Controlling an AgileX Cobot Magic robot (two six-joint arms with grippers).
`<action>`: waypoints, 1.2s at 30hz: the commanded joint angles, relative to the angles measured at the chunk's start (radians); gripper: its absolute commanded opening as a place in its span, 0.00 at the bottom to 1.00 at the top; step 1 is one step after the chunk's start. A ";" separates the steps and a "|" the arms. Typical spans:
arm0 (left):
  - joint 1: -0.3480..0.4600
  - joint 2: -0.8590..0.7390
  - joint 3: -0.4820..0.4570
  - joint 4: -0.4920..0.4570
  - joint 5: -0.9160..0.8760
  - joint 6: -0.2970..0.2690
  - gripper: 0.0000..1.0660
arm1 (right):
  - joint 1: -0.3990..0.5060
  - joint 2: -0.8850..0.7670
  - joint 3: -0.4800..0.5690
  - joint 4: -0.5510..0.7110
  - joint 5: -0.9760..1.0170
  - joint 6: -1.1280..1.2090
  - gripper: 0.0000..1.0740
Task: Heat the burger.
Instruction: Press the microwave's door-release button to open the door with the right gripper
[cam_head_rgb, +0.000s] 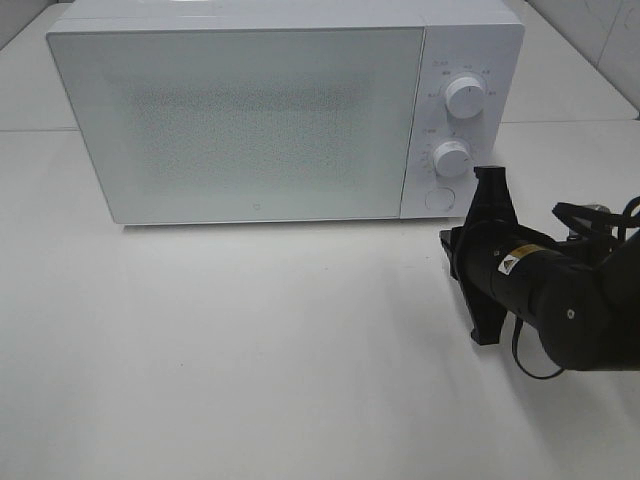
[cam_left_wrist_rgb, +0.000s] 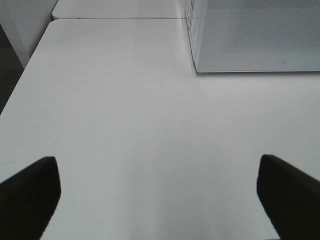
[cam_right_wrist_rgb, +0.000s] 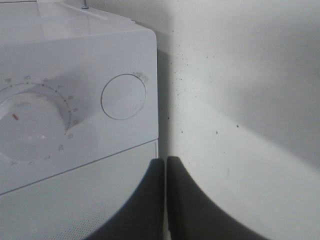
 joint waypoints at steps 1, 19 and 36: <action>0.002 -0.012 -0.001 -0.001 -0.018 -0.001 0.94 | -0.041 0.028 -0.048 -0.056 0.022 0.000 0.00; 0.002 -0.012 -0.001 -0.001 -0.018 -0.001 0.94 | -0.151 0.091 -0.183 -0.132 0.094 -0.008 0.00; 0.002 -0.012 -0.001 -0.001 -0.018 -0.001 0.94 | -0.151 0.149 -0.260 -0.092 0.080 -0.031 0.00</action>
